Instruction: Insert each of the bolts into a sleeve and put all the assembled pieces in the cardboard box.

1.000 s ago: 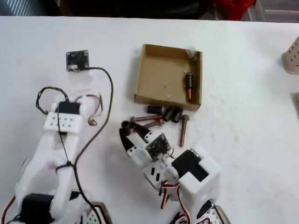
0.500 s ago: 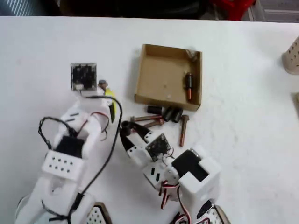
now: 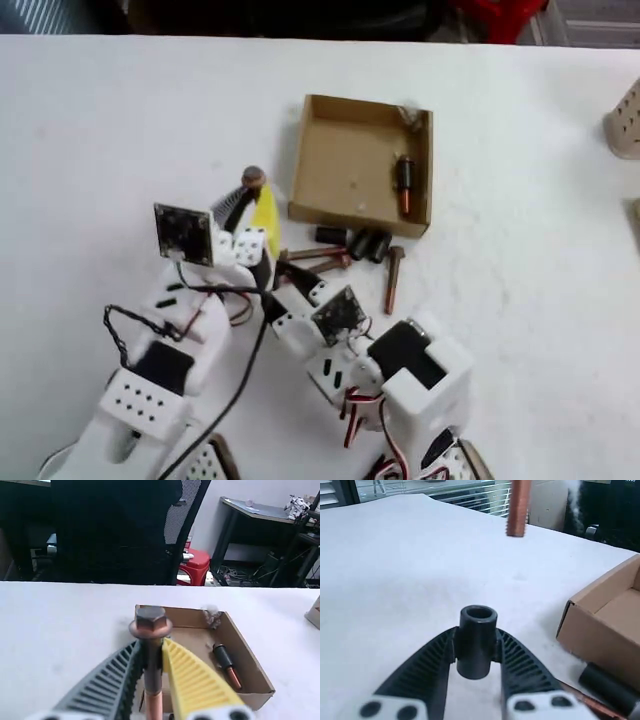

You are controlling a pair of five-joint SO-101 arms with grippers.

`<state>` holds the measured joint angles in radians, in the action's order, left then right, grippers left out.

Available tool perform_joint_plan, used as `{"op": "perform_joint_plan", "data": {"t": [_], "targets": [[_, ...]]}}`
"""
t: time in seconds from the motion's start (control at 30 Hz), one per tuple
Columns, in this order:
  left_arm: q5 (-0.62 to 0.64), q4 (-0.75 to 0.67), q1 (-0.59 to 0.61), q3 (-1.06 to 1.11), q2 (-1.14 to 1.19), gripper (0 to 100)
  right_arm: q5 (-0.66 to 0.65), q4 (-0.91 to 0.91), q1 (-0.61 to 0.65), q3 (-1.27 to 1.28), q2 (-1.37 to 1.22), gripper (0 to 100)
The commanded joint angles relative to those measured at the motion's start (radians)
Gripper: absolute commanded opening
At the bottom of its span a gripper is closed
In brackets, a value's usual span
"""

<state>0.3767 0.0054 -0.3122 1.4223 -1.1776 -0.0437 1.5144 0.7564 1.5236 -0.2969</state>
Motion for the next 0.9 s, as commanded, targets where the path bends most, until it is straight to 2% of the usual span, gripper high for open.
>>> {"op": "perform_joint_plan", "data": {"t": [0.0,0.23,0.4,0.7,0.87], "targets": [[-0.002,0.035,-0.047,-0.006,-0.033,2,-0.011,0.025,0.008,-0.008,0.004,1.5],[-0.002,0.011,-0.044,0.06,-0.039,2,-0.011,0.024,0.008,-0.008,0.002,1.5],[0.0,0.029,-0.047,0.1,-0.153,2,-0.011,0.024,0.008,-0.008,0.002,1.5],[0.0,0.325,-0.053,0.123,-0.456,2,-0.011,0.024,0.008,-0.008,0.002,1.5],[0.002,0.341,-0.051,0.141,-0.475,2,-0.011,0.024,0.008,-0.008,0.002,1.5]]}}
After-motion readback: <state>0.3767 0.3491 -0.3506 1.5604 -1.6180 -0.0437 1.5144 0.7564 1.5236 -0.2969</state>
